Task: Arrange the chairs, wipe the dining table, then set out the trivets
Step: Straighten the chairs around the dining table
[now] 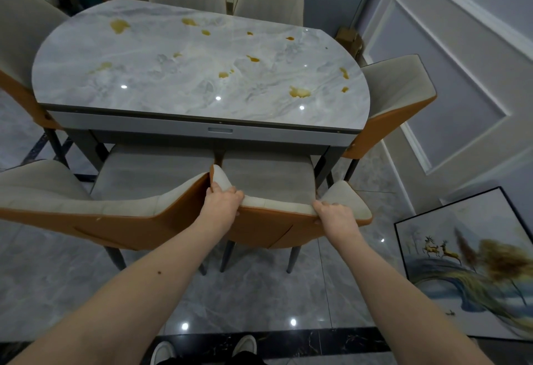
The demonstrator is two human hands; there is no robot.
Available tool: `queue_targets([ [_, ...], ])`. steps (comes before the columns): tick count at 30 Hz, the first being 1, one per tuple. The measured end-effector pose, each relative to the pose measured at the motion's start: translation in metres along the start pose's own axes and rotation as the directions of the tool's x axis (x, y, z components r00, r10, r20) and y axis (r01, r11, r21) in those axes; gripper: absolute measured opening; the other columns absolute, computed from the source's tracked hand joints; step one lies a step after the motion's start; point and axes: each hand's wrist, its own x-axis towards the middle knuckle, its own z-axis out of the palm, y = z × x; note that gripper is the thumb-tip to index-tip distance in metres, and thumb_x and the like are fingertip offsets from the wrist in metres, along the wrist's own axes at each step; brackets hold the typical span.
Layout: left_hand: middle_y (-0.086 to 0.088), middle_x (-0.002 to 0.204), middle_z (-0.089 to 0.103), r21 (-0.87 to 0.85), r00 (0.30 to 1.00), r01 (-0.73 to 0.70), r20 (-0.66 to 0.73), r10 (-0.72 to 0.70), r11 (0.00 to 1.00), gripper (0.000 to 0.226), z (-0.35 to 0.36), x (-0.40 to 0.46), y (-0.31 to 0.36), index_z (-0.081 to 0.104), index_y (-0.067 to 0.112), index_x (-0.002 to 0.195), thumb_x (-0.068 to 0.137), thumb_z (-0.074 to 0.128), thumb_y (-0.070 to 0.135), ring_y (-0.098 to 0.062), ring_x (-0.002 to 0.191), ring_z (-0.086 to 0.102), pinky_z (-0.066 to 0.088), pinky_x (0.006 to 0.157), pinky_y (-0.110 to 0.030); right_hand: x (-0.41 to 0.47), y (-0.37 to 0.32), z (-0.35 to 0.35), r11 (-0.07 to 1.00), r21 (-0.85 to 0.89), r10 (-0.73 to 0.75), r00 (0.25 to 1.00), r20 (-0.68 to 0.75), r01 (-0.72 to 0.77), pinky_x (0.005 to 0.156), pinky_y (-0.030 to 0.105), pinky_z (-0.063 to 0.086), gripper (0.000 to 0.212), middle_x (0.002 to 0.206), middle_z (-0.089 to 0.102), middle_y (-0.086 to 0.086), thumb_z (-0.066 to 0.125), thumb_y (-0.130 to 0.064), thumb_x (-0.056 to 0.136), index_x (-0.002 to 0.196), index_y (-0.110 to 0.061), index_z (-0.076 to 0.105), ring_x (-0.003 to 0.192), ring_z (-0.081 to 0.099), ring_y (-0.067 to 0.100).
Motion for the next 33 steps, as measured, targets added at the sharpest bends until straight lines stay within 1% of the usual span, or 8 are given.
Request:
queue_targets([
  [4,-0.007,0.136,0.045,0.017,1.0,-0.023,-0.017,0.023,1.0,0.037,0.007,-0.005,0.012,0.041,0.018,0.133,0.096,0.049,0.02,-0.045,0.134,0.027,0.031,0.11,-0.053,-0.008,0.011,0.0,1.0,-0.02,-0.001,1.0,0.004,0.001,0.08,0.034,0.046,0.032,0.109,0.062,0.004,0.049,-0.008,0.092,0.123,-0.015,0.045,0.099,0.061,0.024],
  [7,-0.008,0.137,0.044,0.02,0.999,-0.038,-0.005,0.038,0.999,0.038,0.012,-0.01,0.026,0.04,0.017,0.134,0.096,0.048,0.02,-0.047,0.134,0.026,0.032,0.109,-0.054,-0.014,0.019,0.002,0.999,-0.04,0.035,0.999,0.019,-0.034,0.083,0.034,0.047,0.036,0.113,0.061,0.004,0.049,-0.006,0.091,0.126,-0.016,0.044,0.102,0.061,0.024],
  [13,-0.01,0.139,0.043,0.028,1.0,-0.028,-0.004,0.028,0.999,0.041,0.011,-0.014,0.033,0.039,0.016,0.136,0.097,0.049,0.02,-0.047,0.137,0.023,0.033,0.109,-0.053,-0.015,0.017,0.004,0.995,-0.05,0.093,0.995,0.04,-0.091,0.081,0.035,0.049,0.029,0.108,0.063,0.004,0.049,-0.005,0.092,0.119,-0.015,0.047,0.099,0.062,0.025],
  [17,-0.008,0.143,0.039,0.026,0.999,-0.03,0.02,0.029,0.999,0.044,0.01,-0.012,0.033,0.037,0.018,0.138,0.097,0.049,0.02,-0.046,0.138,0.022,0.034,0.108,-0.052,-0.014,0.015,0.003,0.993,-0.049,0.108,0.993,0.045,-0.106,0.08,0.034,0.046,0.026,0.109,0.063,0.005,0.048,-0.007,0.094,0.119,-0.015,0.047,0.101,0.061,0.025],
  [22,-0.008,0.147,0.035,0.043,0.999,-0.045,0.029,0.044,0.998,0.044,0.008,-0.013,0.031,0.036,0.018,0.139,0.097,0.049,0.022,-0.046,0.139,0.021,0.034,0.108,-0.051,-0.013,0.015,0.004,0.992,-0.048,0.115,0.992,0.042,-0.113,0.077,0.034,0.047,0.024,0.105,0.063,0.004,0.051,-0.011,0.094,0.117,-0.016,0.048,0.097,0.063,0.024],
  [26,-0.007,0.149,0.033,0.043,0.999,-0.039,0.014,0.039,0.998,0.046,0.006,-0.012,0.026,0.036,0.019,0.14,0.096,0.05,0.021,-0.045,0.139,0.021,0.033,0.109,-0.052,-0.013,0.013,0.004,0.994,-0.049,0.101,0.995,0.018,-0.1,0.076,0.033,0.047,0.027,0.106,0.063,0.004,0.051,-0.008,0.093,0.118,-0.016,0.047,0.097,0.062,0.024],
  [29,-0.006,0.148,0.035,0.03,0.999,-0.031,0.011,0.031,0.999,0.045,0.006,-0.011,0.024,0.037,0.02,0.139,0.096,0.05,0.021,-0.045,0.139,0.02,0.032,0.11,-0.052,-0.012,0.011,0.005,0.994,-0.039,0.103,0.995,0.007,-0.102,0.079,0.034,0.048,0.031,0.107,0.063,0.004,0.053,-0.007,0.092,0.121,-0.017,0.046,0.098,0.061,0.024],
  [33,-0.007,0.149,0.033,0.043,0.999,-0.031,-0.02,0.032,0.999,0.043,0.007,-0.01,0.022,0.036,0.02,0.139,0.098,0.047,0.021,-0.046,0.139,0.02,0.034,0.109,-0.05,-0.01,0.013,0.008,0.996,-0.051,0.077,0.997,-0.002,-0.077,0.081,0.033,0.048,0.034,0.107,0.063,0.003,0.053,-0.008,0.092,0.124,-0.016,0.045,0.099,0.061,0.024],
])
